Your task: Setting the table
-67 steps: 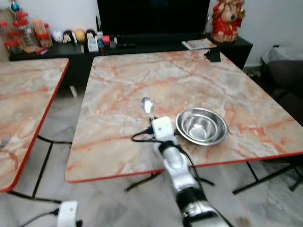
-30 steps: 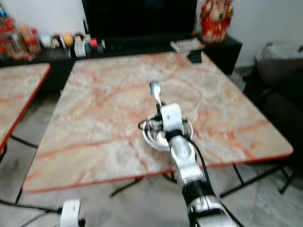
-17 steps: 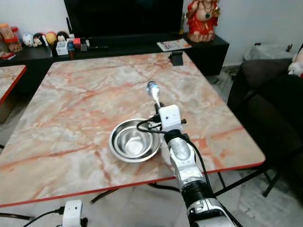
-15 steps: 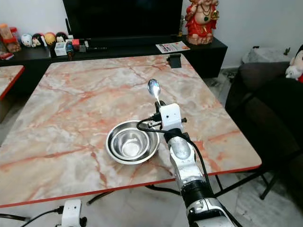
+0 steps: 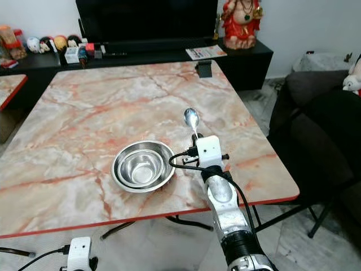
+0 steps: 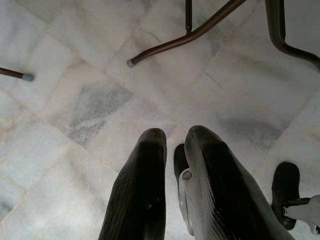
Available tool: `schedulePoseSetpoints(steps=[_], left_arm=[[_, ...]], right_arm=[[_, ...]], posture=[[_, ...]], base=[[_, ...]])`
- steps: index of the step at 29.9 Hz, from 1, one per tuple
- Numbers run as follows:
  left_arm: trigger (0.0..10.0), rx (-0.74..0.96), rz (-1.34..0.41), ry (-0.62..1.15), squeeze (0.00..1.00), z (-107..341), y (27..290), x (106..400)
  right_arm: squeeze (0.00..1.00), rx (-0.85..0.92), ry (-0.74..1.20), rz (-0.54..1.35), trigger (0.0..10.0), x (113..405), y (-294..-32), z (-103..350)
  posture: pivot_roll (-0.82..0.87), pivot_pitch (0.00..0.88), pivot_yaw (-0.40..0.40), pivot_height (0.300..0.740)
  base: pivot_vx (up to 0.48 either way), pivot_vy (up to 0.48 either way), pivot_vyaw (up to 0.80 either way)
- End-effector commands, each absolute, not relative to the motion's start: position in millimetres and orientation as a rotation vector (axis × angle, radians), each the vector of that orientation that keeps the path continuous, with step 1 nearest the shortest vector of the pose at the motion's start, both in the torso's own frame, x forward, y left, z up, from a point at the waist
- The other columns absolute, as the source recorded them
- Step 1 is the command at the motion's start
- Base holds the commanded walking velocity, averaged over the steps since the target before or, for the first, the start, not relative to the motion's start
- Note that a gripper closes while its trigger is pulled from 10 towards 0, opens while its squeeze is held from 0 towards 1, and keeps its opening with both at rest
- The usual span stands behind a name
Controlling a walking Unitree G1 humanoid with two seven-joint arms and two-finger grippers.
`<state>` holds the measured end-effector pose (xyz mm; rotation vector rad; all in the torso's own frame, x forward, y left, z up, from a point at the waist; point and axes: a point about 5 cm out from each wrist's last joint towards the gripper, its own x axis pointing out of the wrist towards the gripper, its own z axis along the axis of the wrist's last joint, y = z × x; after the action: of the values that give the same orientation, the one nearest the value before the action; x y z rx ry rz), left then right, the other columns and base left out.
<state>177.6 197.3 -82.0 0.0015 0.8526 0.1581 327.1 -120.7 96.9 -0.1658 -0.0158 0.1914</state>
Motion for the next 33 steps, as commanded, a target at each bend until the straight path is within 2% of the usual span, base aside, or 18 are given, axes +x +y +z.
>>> schedulePoseSetpoints(steps=[1,13,19,33], left_arm=[[10.0,0.003,0.157,0.868,0.00,-83.4,199.6,174.6],[10.0,0.002,0.157,0.873,0.00,-83.5,199.3,174.9],[10.0,0.003,0.159,0.887,0.00,-84.5,198.9,173.8],[10.0,0.009,0.158,0.901,0.00,-85.7,200.1,171.0]], right_arm=[[0.00,-0.169,-0.004,0.169,10.0,327.4,-125.1,98.3],[0.00,-0.164,0.121,0.126,10.0,334.5,-127.5,86.2],[0.00,-0.124,0.237,0.167,10.0,340.6,-120.6,72.0],[0.00,-0.109,0.278,0.167,10.0,343.0,-116.4,66.4]], posture=[[-0.06,0.000,0.031,0.740],[-0.05,0.000,0.033,0.740],[-0.04,0.000,0.028,0.740],[-0.04,0.000,0.030,0.740]], base=[[0.000,0.000,0.00],[0.000,0.000,0.00],[0.000,0.000,0.00],[0.000,0.000,0.00]])
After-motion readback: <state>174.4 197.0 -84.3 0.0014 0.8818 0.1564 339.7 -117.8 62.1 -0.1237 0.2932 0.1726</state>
